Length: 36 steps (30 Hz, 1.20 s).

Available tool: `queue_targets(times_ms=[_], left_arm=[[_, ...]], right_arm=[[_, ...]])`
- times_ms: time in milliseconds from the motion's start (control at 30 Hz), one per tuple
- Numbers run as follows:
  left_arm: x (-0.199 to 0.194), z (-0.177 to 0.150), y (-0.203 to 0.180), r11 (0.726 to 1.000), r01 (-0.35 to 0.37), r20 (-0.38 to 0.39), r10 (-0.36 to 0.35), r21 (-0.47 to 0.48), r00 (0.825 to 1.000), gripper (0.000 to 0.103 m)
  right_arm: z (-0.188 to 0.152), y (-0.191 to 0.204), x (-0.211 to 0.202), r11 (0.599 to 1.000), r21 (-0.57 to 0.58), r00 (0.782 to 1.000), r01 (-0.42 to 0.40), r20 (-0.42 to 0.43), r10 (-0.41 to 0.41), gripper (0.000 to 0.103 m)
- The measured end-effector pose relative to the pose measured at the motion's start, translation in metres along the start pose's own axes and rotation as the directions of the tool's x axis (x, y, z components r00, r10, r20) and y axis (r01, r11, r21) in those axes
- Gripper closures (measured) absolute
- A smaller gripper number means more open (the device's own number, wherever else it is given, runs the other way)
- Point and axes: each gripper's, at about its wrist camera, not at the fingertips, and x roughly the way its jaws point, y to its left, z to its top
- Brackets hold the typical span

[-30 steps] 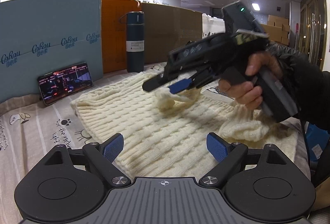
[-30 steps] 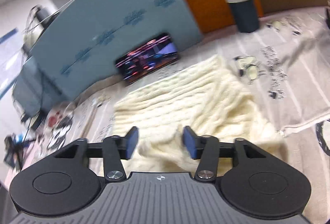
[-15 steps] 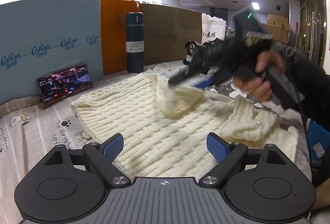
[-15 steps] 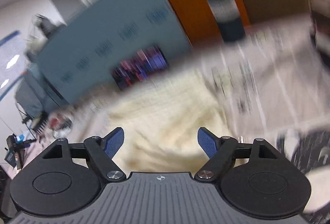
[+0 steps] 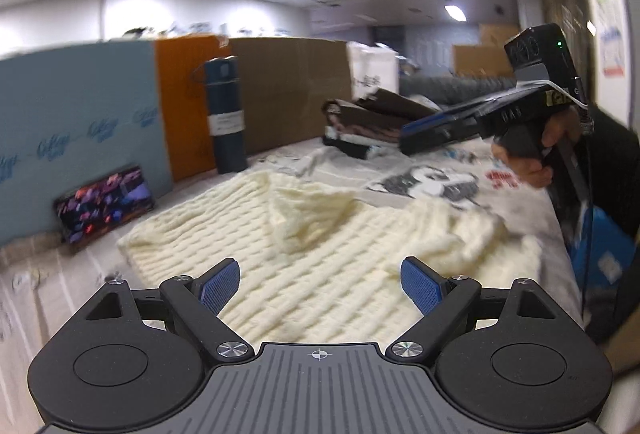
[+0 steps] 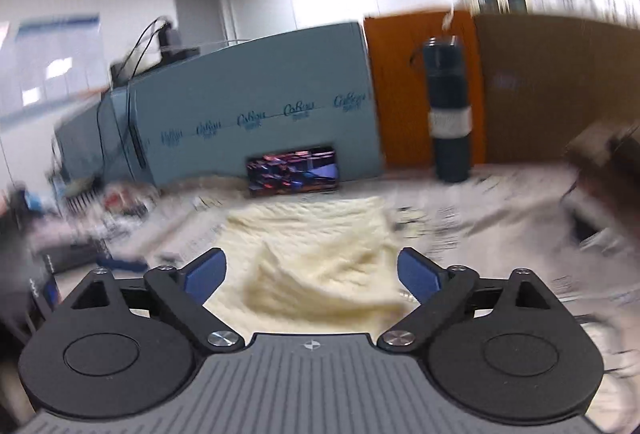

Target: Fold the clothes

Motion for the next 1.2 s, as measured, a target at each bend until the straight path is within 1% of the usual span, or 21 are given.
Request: queue_targets(times_ms=[67, 167, 267, 367, 400, 467, 533, 567, 700, 767, 800, 833, 867, 900, 967, 1000, 1067, 1100, 1133, 1167, 1200], left_arm=[[-0.005, 0.002, -0.010, 0.998, 0.011, -0.001, -0.011, 0.060, 1.000, 0.013], [-0.018, 0.003, -0.023, 0.995, 0.029, -0.010, -0.028, 0.100, 1.000, 0.013], [-0.028, -0.001, -0.036, 0.989, 0.049, -0.072, -0.039, 0.140, 0.997, 0.013], [-0.036, -0.004, -0.051, 0.981, 0.087, -0.123, -0.066, 0.174, 0.990, 0.013], [-0.037, -0.005, -0.056, 0.977, 0.104, -0.139, -0.079, 0.187, 0.987, 0.013], [-0.039, -0.008, -0.065, 0.966, 0.134, -0.171, -0.097, 0.223, 0.980, 0.013], [-0.035, -0.011, -0.073, 0.956, 0.125, -0.210, -0.069, 0.267, 0.975, 0.013], [-0.031, -0.013, -0.075, 0.950, 0.101, -0.226, -0.033, 0.295, 0.973, 0.013], [-0.023, -0.021, -0.072, 0.935, 0.002, -0.247, 0.092, 0.355, 0.965, 0.013], [-0.020, -0.024, -0.068, 0.931, -0.017, -0.243, 0.113, 0.364, 0.964, 0.013], [-0.019, -0.024, -0.066, 0.933, -0.009, -0.238, 0.101, 0.359, 0.966, 0.014], [-0.019, -0.024, -0.063, 0.941, 0.011, -0.240, 0.075, 0.338, 0.968, 0.018], [-0.018, -0.024, -0.060, 0.948, 0.032, -0.240, 0.048, 0.317, 0.969, 0.029], [-0.018, -0.024, -0.057, 0.954, 0.053, -0.241, 0.021, 0.296, 0.970, 0.036], [-0.016, -0.024, -0.053, 0.962, 0.078, -0.230, -0.017, 0.261, 0.973, 0.065], [-0.015, -0.023, -0.051, 0.965, 0.083, -0.220, -0.027, 0.247, 0.975, 0.070], [-0.015, -0.021, -0.047, 0.971, 0.058, -0.176, -0.017, 0.232, 0.984, 0.079], [-0.016, -0.018, -0.046, 0.974, 0.041, -0.149, -0.007, 0.224, 0.989, 0.081], [-0.017, -0.015, -0.046, 0.976, 0.024, -0.123, 0.003, 0.216, 0.992, 0.083], [-0.016, -0.012, -0.043, 0.979, 0.006, -0.099, 0.014, 0.206, 0.995, 0.085], [-0.016, -0.010, -0.041, 0.981, -0.011, -0.075, 0.026, 0.195, 0.997, 0.085]], right_arm=[[-0.014, 0.001, -0.020, 0.995, -0.094, 0.999, 0.045, -0.020, -0.047, 0.007], [-0.034, 0.000, -0.047, 0.975, -0.194, 0.992, 0.107, -0.039, -0.117, 0.005], [-0.050, -0.006, -0.064, 0.959, -0.239, 0.981, 0.155, -0.076, -0.177, 0.005], [-0.065, -0.008, -0.073, 0.944, -0.290, 0.971, 0.160, -0.127, -0.203, 0.005], [-0.068, -0.008, -0.074, 0.940, -0.305, 0.970, 0.149, -0.141, -0.200, 0.005], [-0.075, -0.003, -0.077, 0.939, -0.327, 0.972, 0.104, -0.165, -0.165, 0.005], [-0.079, 0.003, -0.076, 0.935, -0.352, 0.975, 0.050, -0.184, -0.121, 0.005], [-0.081, 0.007, -0.074, 0.928, -0.373, 0.975, 0.025, -0.195, -0.104, 0.005], [-0.086, 0.024, -0.062, 0.887, -0.457, 0.972, -0.063, -0.229, -0.049, 0.004], [-0.087, 0.032, -0.056, 0.874, -0.473, 0.972, -0.107, -0.235, -0.009, 0.003], [-0.087, 0.036, -0.053, 0.869, -0.478, 0.971, -0.132, -0.239, 0.015, 0.003], [-0.088, 0.039, -0.050, 0.862, -0.484, 0.970, -0.151, -0.242, 0.034, 0.003], [-0.089, 0.043, -0.048, 0.855, -0.492, 0.969, -0.165, -0.241, 0.049, 0.003], [-0.089, 0.046, -0.045, 0.848, -0.499, 0.969, -0.177, -0.238, 0.063, 0.003], [-0.088, 0.048, -0.040, 0.846, -0.497, 0.970, -0.192, -0.229, 0.085, 0.003], [-0.087, 0.048, -0.038, 0.847, -0.493, 0.970, -0.198, -0.224, 0.097, 0.003], [-0.086, 0.047, -0.031, 0.850, -0.484, 0.969, -0.209, -0.222, 0.112, 0.006], [-0.084, 0.046, -0.028, 0.850, -0.482, 0.968, -0.213, -0.223, 0.116, 0.014], [-0.082, 0.045, -0.025, 0.850, -0.480, 0.967, -0.217, -0.224, 0.120, 0.031], [-0.080, 0.044, -0.023, 0.849, -0.482, 0.967, -0.218, -0.221, 0.123, 0.041], [-0.077, 0.043, -0.022, 0.846, -0.488, 0.969, -0.216, -0.210, 0.126, 0.054]])
